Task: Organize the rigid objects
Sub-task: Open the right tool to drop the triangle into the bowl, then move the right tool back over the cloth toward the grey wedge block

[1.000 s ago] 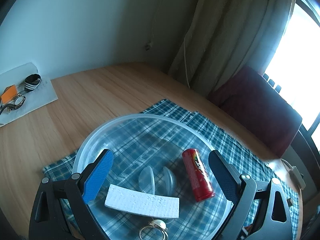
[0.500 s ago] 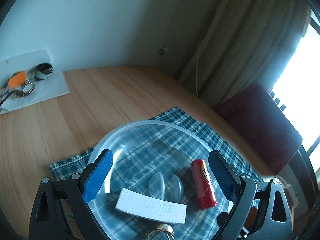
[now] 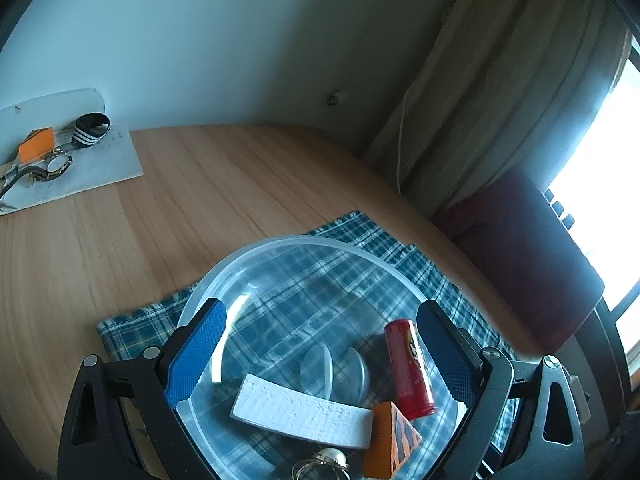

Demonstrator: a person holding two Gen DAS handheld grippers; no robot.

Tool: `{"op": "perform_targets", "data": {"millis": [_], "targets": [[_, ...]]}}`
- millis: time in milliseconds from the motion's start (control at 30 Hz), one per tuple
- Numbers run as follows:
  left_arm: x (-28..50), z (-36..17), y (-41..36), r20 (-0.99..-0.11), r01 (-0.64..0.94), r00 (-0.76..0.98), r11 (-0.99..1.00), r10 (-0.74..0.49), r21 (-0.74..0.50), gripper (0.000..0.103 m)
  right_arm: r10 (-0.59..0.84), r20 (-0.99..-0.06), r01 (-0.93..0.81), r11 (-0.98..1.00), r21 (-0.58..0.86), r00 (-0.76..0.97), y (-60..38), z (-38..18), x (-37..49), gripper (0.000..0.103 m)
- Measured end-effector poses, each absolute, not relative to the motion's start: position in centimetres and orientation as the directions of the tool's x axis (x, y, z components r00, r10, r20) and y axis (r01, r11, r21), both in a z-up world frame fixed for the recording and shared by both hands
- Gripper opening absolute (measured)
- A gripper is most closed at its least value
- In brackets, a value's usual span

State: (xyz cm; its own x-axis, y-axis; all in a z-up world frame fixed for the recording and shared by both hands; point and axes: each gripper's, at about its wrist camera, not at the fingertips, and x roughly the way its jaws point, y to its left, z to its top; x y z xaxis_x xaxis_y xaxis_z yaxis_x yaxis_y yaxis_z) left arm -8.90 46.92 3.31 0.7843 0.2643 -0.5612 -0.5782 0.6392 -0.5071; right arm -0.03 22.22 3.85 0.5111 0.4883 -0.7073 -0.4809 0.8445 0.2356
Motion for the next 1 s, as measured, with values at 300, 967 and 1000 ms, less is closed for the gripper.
{"op": "perform_targets", "data": {"millis": [300,967,1000], "targets": [[-8.4,3.4,46.3,-0.566,-0.566,0.784,0.667,0.254,-0.484,0.097,0.415,-0.723,-0.396,0.894,0.210,0.553,18.0,3.6,-0.9,0.058],[-7.2,3.5,44.2,-0.579,-0.546,0.773,0.737,0.259,-0.399,0.097,0.204,-0.740,-0.108,0.978,0.177,0.640,6.7,2.7,-0.5,0.065],[-7.2,3.5,44.1,-0.578,-0.544,0.773,0.740,0.260,-0.395,0.097,0.186,-0.744,-0.087,0.982,0.171,0.642,6.4,2.6,-0.2,0.065]]}}
